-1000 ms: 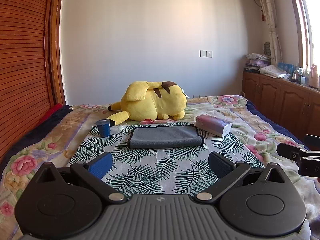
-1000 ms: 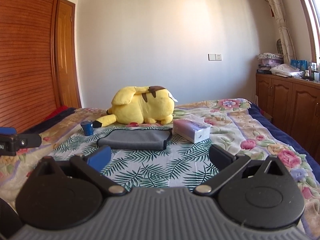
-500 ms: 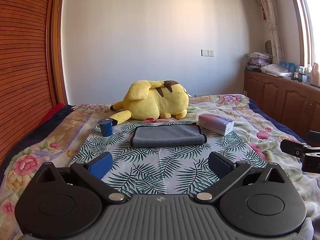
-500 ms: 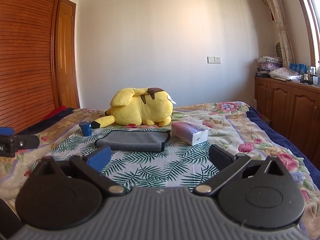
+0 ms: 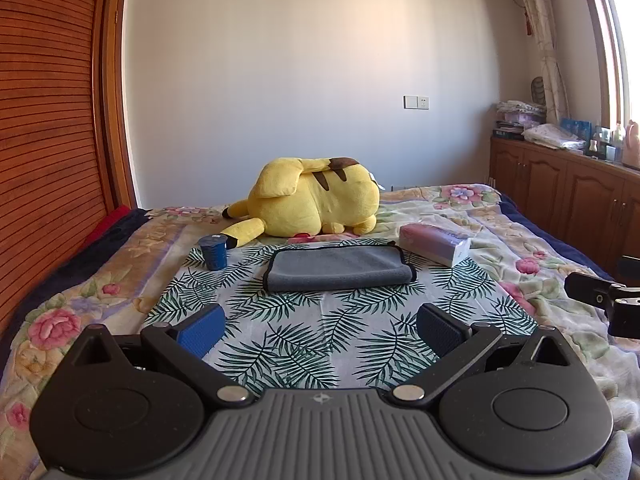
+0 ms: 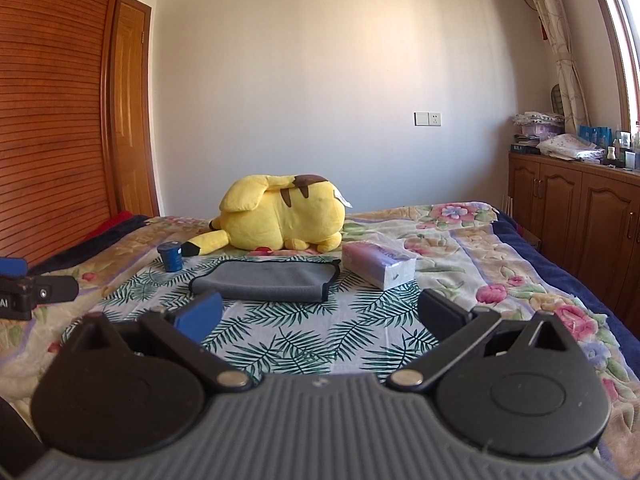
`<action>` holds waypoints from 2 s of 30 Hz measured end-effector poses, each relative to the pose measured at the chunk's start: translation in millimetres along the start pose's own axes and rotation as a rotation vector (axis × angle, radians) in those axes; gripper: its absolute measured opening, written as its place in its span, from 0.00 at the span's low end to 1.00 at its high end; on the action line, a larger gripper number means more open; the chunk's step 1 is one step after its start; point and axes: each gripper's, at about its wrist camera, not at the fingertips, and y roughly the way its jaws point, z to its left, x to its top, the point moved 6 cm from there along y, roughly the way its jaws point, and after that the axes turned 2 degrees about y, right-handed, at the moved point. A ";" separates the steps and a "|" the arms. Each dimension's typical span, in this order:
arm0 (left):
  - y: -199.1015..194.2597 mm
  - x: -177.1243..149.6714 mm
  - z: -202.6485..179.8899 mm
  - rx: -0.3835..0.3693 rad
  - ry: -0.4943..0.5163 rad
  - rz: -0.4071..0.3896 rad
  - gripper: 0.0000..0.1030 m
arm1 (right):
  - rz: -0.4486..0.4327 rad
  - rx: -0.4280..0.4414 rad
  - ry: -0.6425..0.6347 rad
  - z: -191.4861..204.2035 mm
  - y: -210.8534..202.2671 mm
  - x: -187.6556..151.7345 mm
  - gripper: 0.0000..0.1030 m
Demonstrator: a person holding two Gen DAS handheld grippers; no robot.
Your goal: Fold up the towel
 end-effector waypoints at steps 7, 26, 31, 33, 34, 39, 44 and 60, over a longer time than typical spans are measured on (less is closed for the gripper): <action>1.3 0.1 -0.2 0.002 0.000 0.001 0.84 | 0.000 0.000 0.001 -0.8 0.2 -0.3 1.00; 1.1 -1.7 -1.8 0.000 0.007 0.009 0.84 | 0.002 0.000 0.005 -1.4 -0.1 -1.0 1.00; 0.9 -2.1 -2.0 -0.001 0.009 0.008 0.84 | 0.002 0.000 0.005 -1.7 -0.5 -1.3 1.00; 0.9 -1.8 -2.6 -0.001 0.010 0.009 0.84 | 0.002 0.000 0.005 -1.7 -0.3 -1.0 1.00; 0.8 -2.2 -2.6 -0.002 0.011 0.010 0.84 | 0.001 -0.001 0.005 -1.7 -0.3 -0.9 1.00; 1.3 -2.9 -2.8 -0.002 0.015 0.012 0.84 | 0.002 0.000 0.005 -1.7 -0.5 -0.9 1.00; 1.4 -2.9 -2.6 -0.001 0.016 0.011 0.84 | 0.002 0.000 0.005 -1.6 -0.4 -0.8 1.00; 1.8 -3.2 -3.0 0.003 0.031 0.012 0.84 | 0.000 -0.001 0.004 -2.3 -0.4 -1.2 1.00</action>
